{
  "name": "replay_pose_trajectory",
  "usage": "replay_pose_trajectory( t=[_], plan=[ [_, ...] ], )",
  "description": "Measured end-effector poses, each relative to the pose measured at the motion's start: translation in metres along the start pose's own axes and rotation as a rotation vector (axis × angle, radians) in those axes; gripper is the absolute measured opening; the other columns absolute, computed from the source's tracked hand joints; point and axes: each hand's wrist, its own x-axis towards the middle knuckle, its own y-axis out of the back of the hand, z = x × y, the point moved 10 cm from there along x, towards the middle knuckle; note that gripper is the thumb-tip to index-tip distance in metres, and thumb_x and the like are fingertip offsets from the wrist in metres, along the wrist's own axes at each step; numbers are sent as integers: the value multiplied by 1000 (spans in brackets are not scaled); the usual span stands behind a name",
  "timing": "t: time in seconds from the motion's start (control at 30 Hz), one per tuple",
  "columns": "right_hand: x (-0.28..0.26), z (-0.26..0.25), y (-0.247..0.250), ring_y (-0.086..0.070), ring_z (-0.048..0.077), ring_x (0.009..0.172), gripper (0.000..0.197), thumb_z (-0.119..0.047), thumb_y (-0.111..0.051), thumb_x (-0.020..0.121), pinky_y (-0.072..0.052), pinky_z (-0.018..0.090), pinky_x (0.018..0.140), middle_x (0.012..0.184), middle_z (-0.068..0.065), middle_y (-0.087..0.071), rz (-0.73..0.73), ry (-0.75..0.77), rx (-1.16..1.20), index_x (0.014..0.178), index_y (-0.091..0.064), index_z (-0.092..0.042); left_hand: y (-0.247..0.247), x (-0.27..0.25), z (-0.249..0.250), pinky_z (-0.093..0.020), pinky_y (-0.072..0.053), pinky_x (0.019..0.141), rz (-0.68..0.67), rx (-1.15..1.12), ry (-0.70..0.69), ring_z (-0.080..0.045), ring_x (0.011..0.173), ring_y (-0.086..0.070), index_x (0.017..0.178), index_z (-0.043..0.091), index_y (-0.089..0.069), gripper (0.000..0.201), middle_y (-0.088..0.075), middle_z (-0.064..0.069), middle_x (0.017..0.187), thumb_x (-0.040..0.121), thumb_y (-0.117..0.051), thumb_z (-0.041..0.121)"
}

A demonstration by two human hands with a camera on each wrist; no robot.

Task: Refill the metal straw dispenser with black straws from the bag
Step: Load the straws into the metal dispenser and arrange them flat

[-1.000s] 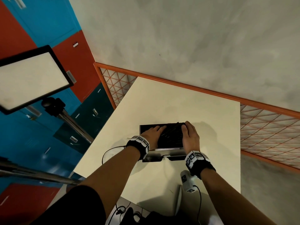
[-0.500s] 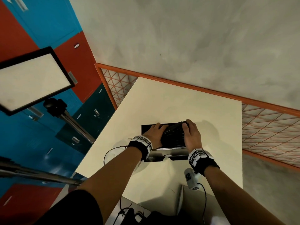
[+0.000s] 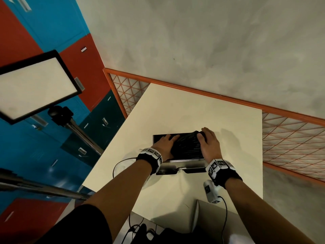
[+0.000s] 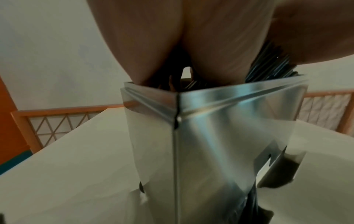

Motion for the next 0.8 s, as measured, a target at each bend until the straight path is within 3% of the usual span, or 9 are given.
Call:
replay_pose_trajectory(
  t=[0.13,0.17,0.23,0.3,0.37,0.5,0.63,0.8],
  plan=[
    [-22,-61,43,-59,20,91,16,-3,-56,89,-47,26,78,105,2,-60,230,380,-125,100,-66,-9,6,-5,-3,-46,-41,112,58,-80,-31,-32,133,-43,160,27,-19,106,-41,-11,147,77,-83,41],
    [-30,-72,41,-59,17,81,16,2,-57,86,-47,25,71,95,1,-61,197,453,-109,92,-66,-9,8,-7,-3,-45,-40,112,69,-94,-43,-32,133,-42,160,26,-20,104,-41,-11,146,78,-83,41],
    [-47,-83,14,-57,13,71,17,5,-59,81,-47,24,67,85,-2,-63,-35,521,-95,85,-66,-11,11,-10,-3,-44,-37,114,77,-105,-66,-31,133,-42,159,23,-23,101,-42,-12,146,79,-83,41],
    [-66,-74,-28,-58,13,75,16,-2,-58,82,-49,28,71,89,-2,-64,-327,519,-182,90,-68,-12,11,-11,-2,-45,-37,113,71,-94,-89,-33,132,-43,159,21,-23,100,-42,-13,145,81,-81,42],
    [-81,-59,-58,-58,17,88,22,-10,-53,84,-50,33,80,99,1,-63,-495,551,-338,100,-68,-11,8,-12,-4,-46,-39,110,56,-72,-100,-34,129,-45,160,21,-20,99,-42,-13,143,83,-78,43],
    [-84,-46,-77,-54,25,106,32,-11,-50,85,-45,35,94,112,8,-60,-571,581,-538,114,-63,-7,3,-15,-2,-47,-42,108,64,-39,-111,-34,128,-45,161,22,-13,94,-39,-13,144,88,-73,33],
    [-76,-22,-88,-57,32,108,36,-21,-51,89,-48,37,87,120,11,-59,-678,429,-718,123,-55,-11,0,-13,0,-50,-45,104,76,6,-95,-36,128,-44,162,25,-9,97,-37,-13,147,88,-72,34],
    [-60,-4,-95,-60,33,103,35,-35,-51,92,-47,32,79,114,14,-63,-836,333,-868,118,-57,-11,-2,-10,-3,-51,-48,101,98,17,-83,-35,129,-44,161,29,-6,101,-37,-11,148,87,-75,35]
  ],
)
